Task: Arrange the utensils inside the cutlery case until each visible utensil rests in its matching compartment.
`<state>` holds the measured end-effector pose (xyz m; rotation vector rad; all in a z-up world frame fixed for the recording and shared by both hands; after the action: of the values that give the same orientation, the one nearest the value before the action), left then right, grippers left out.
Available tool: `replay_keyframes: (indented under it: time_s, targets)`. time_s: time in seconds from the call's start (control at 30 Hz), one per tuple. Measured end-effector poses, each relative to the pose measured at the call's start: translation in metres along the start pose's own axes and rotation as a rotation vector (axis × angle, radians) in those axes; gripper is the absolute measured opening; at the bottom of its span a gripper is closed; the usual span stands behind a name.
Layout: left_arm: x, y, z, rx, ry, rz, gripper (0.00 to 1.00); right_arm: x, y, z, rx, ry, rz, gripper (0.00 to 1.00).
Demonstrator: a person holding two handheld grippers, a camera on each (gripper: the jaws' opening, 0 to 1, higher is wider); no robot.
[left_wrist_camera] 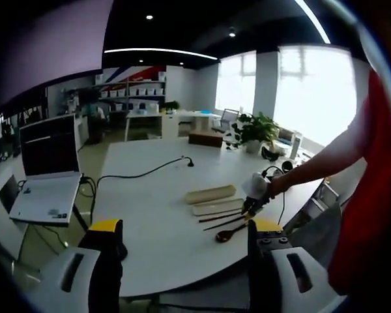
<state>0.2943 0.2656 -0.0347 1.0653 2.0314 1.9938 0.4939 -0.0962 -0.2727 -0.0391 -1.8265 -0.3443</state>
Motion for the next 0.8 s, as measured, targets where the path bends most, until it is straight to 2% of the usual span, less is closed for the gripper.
replay_keyframes:
  time_s: [0.4,0.5,0.57,0.67,0.8]
  targets:
    - [0.0001,-0.0011,-0.0001,0.005,0.008,-0.001,0.8,-0.0032,0.0007,-0.0007,-0.037,0.022,0.015,0.11]
    - [-0.0005,-0.0011,-0.0009,0.008,0.007,-0.004,0.8,-0.0035,0.0013,-0.0013,-0.021,0.024,0.022,0.11]
    - [-0.0013,-0.0016,-0.0015,0.009,0.005,-0.004,0.8,-0.0047,0.0017,-0.0028,0.022,0.036,0.018,0.11]
    - [-0.0034,-0.0035,-0.0022,0.014,0.002,0.0,0.8,-0.0046,0.0045,-0.0035,-0.006,0.046,0.051,0.11]
    - [-0.0052,-0.0042,-0.0045,0.016,-0.005,0.0,0.8,-0.0055,0.0064,-0.004,0.006,0.054,0.066,0.11]
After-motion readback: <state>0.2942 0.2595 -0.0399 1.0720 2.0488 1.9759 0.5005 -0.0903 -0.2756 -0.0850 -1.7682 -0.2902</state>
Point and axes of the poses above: the point that each gripper's makers call its tool centre point, and the gripper's own axes: x roughly backward along the fingers, z roughly to its left, y roughly out of its top, the point moved 9 cm from there along x, roughly backward along the fingers, and after that the axes turned 12 degrees about -y, right-handed, at the moved point
